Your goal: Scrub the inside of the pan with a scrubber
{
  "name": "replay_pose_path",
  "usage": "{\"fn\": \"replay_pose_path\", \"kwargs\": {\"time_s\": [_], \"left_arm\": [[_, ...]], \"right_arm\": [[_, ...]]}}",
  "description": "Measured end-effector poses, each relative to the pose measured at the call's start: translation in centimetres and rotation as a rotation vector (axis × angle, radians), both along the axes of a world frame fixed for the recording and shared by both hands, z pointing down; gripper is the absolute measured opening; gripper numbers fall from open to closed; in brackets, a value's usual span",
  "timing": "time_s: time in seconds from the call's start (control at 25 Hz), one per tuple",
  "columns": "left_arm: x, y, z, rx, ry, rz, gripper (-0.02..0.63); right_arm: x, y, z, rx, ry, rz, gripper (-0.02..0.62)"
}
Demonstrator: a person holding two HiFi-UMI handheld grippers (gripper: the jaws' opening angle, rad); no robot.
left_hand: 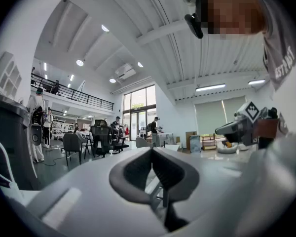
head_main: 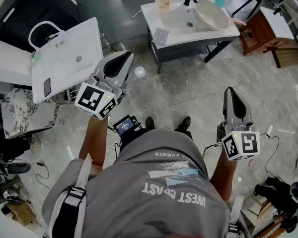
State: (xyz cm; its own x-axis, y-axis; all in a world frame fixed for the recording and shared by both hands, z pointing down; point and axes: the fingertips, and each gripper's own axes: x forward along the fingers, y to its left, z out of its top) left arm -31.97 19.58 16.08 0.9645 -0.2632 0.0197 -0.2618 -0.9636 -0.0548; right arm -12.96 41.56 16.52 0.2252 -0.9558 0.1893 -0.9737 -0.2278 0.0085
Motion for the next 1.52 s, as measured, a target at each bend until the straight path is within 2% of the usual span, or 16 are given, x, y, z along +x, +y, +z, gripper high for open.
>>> {"fn": "replay_pose_path", "kwargs": {"time_s": [0.68,1.12,1.28,1.52], "left_arm": [[0.9,0.3,0.3,-0.002,0.001,0.016,0.002],[1.0,-0.2,0.5,0.001,0.003,0.046,0.002],[2.0,-0.5,1.1,-0.013,-0.006,0.039,0.002],[5.7,-1.1,1.6,-0.021,-0.023,-0.001,0.002]], "right_arm": [[0.5,0.5,0.4,-0.018,-0.003,0.014,0.0],[0.1,-0.8,0.5,-0.002,-0.047,0.005,0.002],[1.6,-1.4,0.8,0.0,-0.055,0.002,0.002],[6.0,-3.3,1.7,0.006,-0.084,-0.035,0.002]]}}
